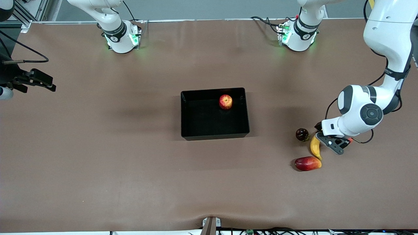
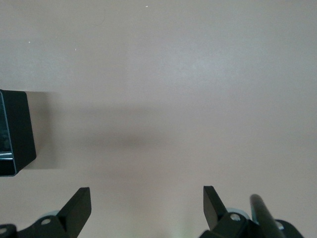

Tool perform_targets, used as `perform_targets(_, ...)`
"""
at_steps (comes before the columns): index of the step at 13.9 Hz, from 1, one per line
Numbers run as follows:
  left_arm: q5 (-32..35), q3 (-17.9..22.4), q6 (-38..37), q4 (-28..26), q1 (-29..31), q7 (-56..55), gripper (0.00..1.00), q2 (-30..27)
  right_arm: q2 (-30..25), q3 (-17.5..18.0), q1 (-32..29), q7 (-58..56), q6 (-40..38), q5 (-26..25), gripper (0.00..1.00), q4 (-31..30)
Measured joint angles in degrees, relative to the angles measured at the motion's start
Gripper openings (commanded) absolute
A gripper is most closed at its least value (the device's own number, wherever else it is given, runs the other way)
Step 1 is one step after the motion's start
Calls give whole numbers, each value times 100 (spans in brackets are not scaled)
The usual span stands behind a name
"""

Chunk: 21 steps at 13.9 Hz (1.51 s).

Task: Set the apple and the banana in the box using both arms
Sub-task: 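Grasp the yellow banana with the left gripper and lift it, then carry the banana over the box with the left gripper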

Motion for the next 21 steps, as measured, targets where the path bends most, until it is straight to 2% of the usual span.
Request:
perform_targets(2, 0, 1, 263, -158, 128, -47, 97, 103, 0, -1, 0, -3, 0, 0, 100, 0)
perform_targets(3, 0, 1, 309, -187, 186, -78, 80, 152, 0, -1, 0, -4, 0, 0, 100, 0)
perform_targets(4, 0, -2, 324, -197, 209, -103, 48, 187, 0, -1, 0, -5, 0, 0, 100, 0)
perform_targets(5, 0, -6, 327, -204, 210, -160, 21, 203, 0, -1, 0, -6, 0, 0, 100, 0)
perform_targets(6, 0, -27, 327, -213, 207, -277, 0, 205, 0, -1, 0, -6, 0, 0, 100, 0)
perform_targets(13, 1, -276, 114, -196, 132, -449, 0, -42, 0, -1, -1, -7, -2, 0, 100, 0)
perform_targets(18, 1, -593, -820, -122, 111, -484, 0, -951, 0, -5, -2, -7, -6, 0, 100, -1)
perform_targets(21, 0, -987, -1340, -104, 111, -1111, 0, -1466, 0, -10, -4, -8, -6, 0, 100, -1)
